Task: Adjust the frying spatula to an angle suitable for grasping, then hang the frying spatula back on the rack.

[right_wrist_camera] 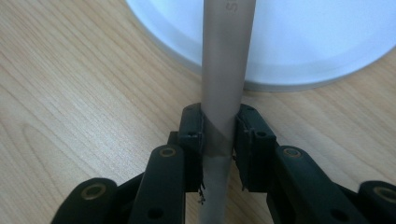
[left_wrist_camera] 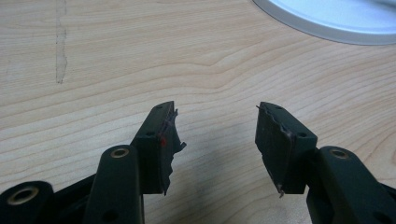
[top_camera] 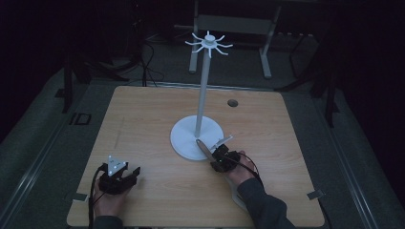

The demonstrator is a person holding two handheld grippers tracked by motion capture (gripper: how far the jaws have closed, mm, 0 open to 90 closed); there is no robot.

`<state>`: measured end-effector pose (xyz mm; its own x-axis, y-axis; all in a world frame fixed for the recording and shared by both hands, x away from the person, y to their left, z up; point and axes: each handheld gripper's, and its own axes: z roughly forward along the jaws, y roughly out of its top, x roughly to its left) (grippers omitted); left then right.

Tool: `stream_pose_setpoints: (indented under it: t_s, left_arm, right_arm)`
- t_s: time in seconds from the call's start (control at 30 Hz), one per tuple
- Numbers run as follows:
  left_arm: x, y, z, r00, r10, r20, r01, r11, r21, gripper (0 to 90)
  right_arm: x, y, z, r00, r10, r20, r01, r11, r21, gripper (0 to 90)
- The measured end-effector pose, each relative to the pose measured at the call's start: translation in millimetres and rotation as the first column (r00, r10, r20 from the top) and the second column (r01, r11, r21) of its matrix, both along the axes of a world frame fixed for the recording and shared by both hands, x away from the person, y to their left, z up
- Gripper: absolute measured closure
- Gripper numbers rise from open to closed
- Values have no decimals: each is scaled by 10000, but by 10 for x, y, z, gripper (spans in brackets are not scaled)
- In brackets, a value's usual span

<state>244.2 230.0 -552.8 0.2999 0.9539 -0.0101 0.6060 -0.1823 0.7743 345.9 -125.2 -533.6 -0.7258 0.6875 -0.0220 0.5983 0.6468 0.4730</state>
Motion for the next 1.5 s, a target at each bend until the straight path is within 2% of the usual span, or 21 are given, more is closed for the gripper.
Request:
stream_pose_setpoints:
  t_s: [0.1, 0.13, 0.57, 1.0, 1.5]
  left_arm:
    - [-1, 2, 1, 10000, 0, 1, 0, 10000, 3, 482]
    - [1, 0, 0, 10000, 12, 4, -12, 10000, -8, 481]
    - [4, -3, -6, 10000, 69, -53, -69, 10000, 27, 480]
    - [0, 1, -1, 9999, 112, -39, -112, 9999, 11, 480]
    - [-4, 5, 2, 9999, 157, -8, -157, 9999, 41, 480]
  right_arm:
    - [-1, -15, 15, 10000, -6, 48, 5, 10000, 81, 737]
    - [-20, -67, 73, 9994, -160, 304, 149, 9993, 338, 738]
    - [-68, -203, 200, 9961, -480, 734, 399, 9934, 1073, 739]
    - [-117, -380, 409, 9844, -1002, 1447, 705, 9777, 1979, 740]
    - [-138, -475, 540, 9716, -1284, 1989, 771, 9660, 2467, 740]
